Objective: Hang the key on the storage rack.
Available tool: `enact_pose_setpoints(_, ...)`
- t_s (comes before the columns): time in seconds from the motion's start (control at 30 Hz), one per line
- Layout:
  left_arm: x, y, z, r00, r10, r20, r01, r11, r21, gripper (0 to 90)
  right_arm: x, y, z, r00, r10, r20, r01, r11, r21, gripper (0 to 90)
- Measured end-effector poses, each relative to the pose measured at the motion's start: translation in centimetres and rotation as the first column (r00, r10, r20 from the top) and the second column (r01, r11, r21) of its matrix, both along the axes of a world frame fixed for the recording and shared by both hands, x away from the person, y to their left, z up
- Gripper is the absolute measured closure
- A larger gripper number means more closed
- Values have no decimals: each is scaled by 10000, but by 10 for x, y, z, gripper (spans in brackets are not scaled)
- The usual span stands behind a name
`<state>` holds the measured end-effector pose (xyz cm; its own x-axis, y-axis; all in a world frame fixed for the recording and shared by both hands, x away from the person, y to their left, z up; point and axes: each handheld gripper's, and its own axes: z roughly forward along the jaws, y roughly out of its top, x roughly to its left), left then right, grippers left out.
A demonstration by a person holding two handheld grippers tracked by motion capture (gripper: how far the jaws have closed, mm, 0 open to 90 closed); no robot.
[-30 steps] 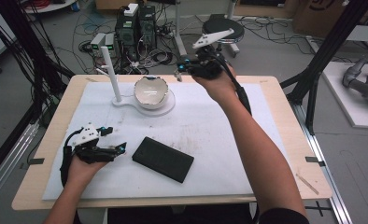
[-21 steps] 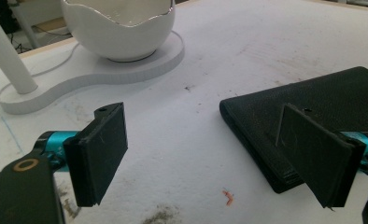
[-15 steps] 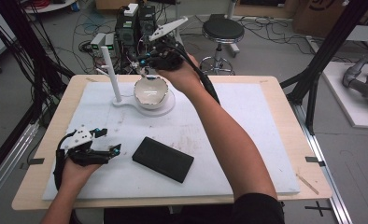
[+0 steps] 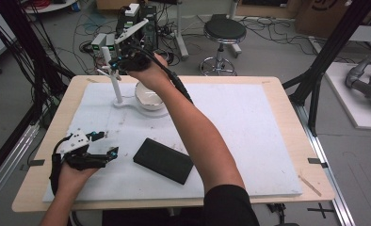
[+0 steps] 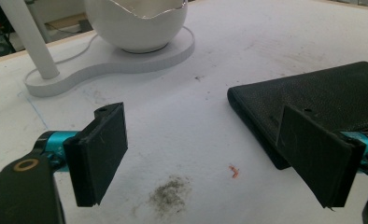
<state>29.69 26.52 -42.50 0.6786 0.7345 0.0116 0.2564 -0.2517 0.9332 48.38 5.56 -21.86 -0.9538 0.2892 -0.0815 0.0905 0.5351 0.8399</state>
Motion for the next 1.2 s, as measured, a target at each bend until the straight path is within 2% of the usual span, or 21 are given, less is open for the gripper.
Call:
enact_pose_setpoints(0.17,1,-3,0,9998,-181,48,180,9998,105,166,10,19,-12,9996,118,-242,-114,9998,149,900)
enact_pose_setpoints(0.4,3,-4,0,9998,-194,42,194,9998,10,166,27,35,-30,9981,-214,-578,217,9997,57,900)
enact_pose_setpoints(0.57,3,-3,-1,9998,-188,39,188,9998,-28,166,33,45,-26,9983,-205,-546,215,9996,172,900)
enact_pose_setpoints(0.7,3,-2,-1,9998,-174,62,174,9998,-72,165,37,51,-26,9979,-329,-550,334,9994,70,900)
enact_pose_setpoints(0.93,2,-1,-1,9998,-192,50,193,9998,-50,165,45,51,-32,9955,-746,-583,734,9971,-223,900)
enact_pose_setpoints(1.03,3,-3,-1,9997,-225,-1,225,9997,-27,165,47,51,-32,9953,-768,-588,764,9970,-83,900)
enact_pose_setpoints(1.2,3,-4,-2,9996,-265,14,265,9996,-22,165,48,49,-31,9942,-917,-561,908,9957,-186,900)
